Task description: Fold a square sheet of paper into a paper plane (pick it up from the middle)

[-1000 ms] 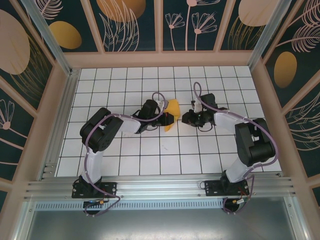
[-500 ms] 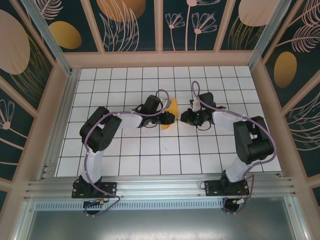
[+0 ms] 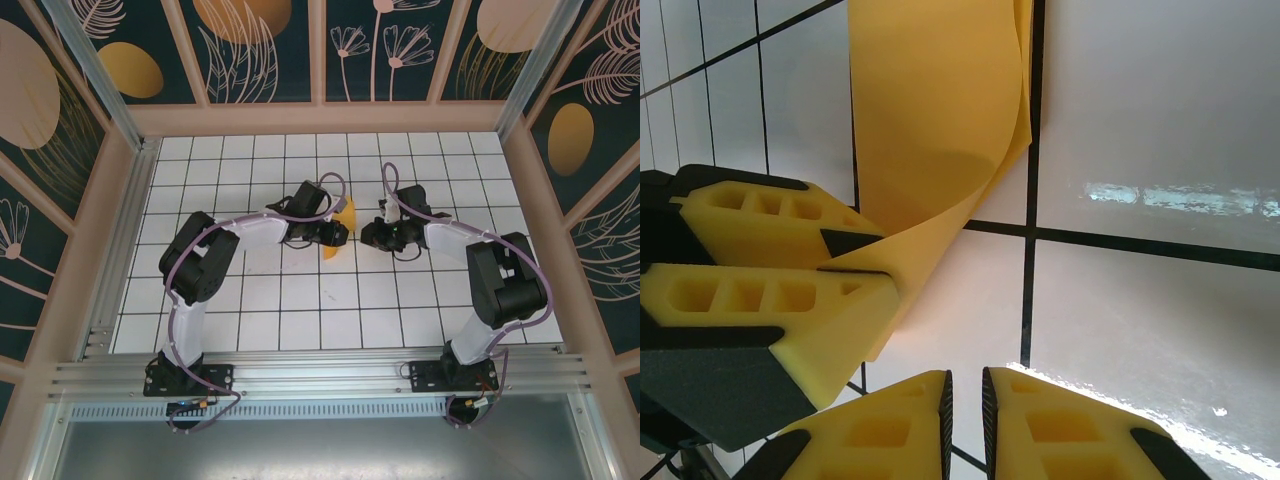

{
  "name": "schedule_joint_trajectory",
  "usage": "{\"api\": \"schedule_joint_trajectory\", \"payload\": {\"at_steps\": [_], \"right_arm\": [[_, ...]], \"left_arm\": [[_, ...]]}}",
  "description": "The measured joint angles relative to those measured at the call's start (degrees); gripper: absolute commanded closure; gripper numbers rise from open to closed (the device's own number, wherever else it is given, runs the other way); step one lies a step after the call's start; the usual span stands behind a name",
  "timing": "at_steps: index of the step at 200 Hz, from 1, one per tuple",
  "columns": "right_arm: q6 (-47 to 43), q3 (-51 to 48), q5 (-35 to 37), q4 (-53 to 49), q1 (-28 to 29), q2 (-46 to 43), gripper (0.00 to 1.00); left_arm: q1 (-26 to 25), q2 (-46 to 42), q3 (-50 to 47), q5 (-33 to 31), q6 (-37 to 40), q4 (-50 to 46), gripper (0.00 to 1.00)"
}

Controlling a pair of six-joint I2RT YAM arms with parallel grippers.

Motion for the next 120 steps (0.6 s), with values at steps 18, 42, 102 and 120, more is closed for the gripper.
{"api": "schedule_joint_trajectory", "payload": {"at_steps": [18,42,102,120], "right_arm": [[0.00,0.00,0.00,0.00,0.07,0.00,0.80],[0.00,0.00,0.04,0.00,0.24,0.02,0.80],[-0.24,0.09,1.88,-0.37,0.24,0.37,0.81],[-0.70,0.42,2.38,-1.44,-0.02,0.37,0.81]], "left_arm": [[0.00,0.00,1.51,0.07,1.11,-2.36,0.74],[0.00,0.00,3.39,-0.15,2.80,-5.14,0.86],[0.04,-0.04,5.14,2.34,1.16,-7.78,1.00],[0.04,-1.20,3.85,3.15,-2.29,-7.50,1.00]]}}
